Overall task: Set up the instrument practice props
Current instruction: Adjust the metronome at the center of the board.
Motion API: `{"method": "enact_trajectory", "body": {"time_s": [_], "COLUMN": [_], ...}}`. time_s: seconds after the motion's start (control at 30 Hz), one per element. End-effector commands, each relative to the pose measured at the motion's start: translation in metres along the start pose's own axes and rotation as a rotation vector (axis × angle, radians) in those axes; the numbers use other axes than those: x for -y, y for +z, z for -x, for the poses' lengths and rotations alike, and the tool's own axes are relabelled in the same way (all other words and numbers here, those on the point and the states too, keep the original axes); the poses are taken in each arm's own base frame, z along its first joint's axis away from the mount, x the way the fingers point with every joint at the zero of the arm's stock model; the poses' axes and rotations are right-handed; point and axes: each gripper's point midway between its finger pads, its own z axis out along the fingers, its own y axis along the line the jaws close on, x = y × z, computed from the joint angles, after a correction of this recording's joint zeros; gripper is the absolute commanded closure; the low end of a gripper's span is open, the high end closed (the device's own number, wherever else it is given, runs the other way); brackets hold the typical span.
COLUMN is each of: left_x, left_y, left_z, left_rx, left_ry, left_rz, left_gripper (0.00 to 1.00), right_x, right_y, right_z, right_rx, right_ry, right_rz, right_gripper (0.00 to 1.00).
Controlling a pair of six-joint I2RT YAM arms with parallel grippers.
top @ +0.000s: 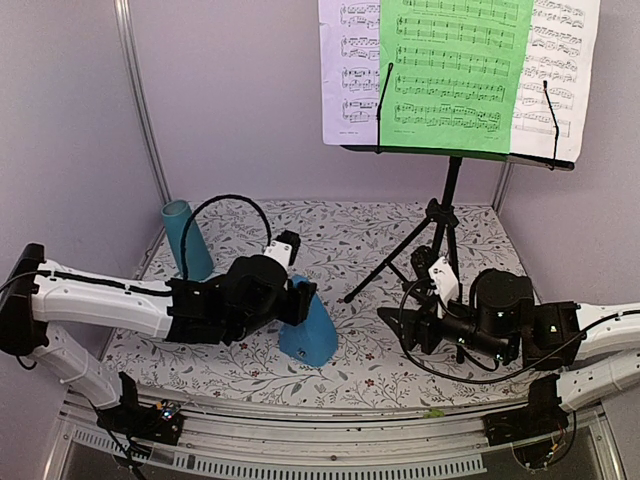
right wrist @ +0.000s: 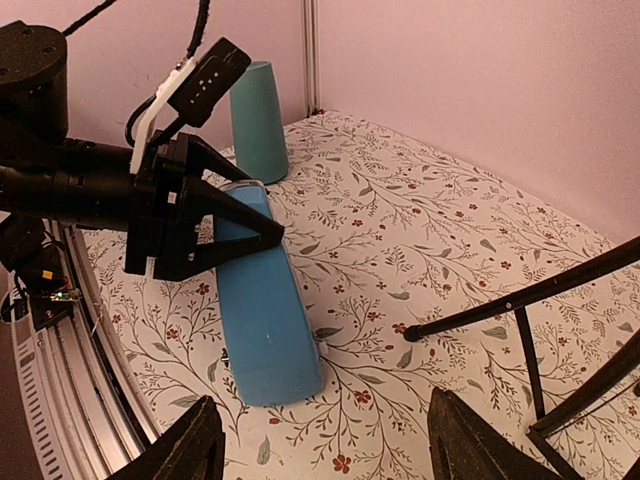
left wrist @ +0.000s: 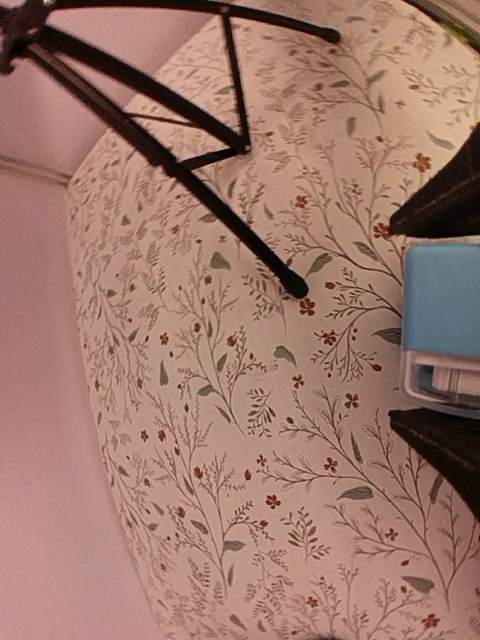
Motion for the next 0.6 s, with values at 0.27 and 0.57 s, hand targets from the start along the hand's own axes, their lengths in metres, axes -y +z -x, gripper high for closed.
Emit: {"method": "enact_trajectory", "body": {"time_s": [0.27, 0.57], "left_x": [0.033, 0.009], "left_y": [-0.027, -0.1], "left_z": [0.075, 0.072], "left_rx": [0.258, 0.378], "left_ry": [0.069, 0.495], "left_rz": [-0.101, -0.655], "left_gripper": [0.01, 0.01], "right_x": [0.004, 0.002], "right_y": [0.003, 0.0], "right_z": [-0.001, -0.009], "right_rx": [0.008, -0.008], "right_ry": [0.012, 0.009], "right_rz": [-0.022, 0.002], "right_gripper": [0.28, 0.28]}}
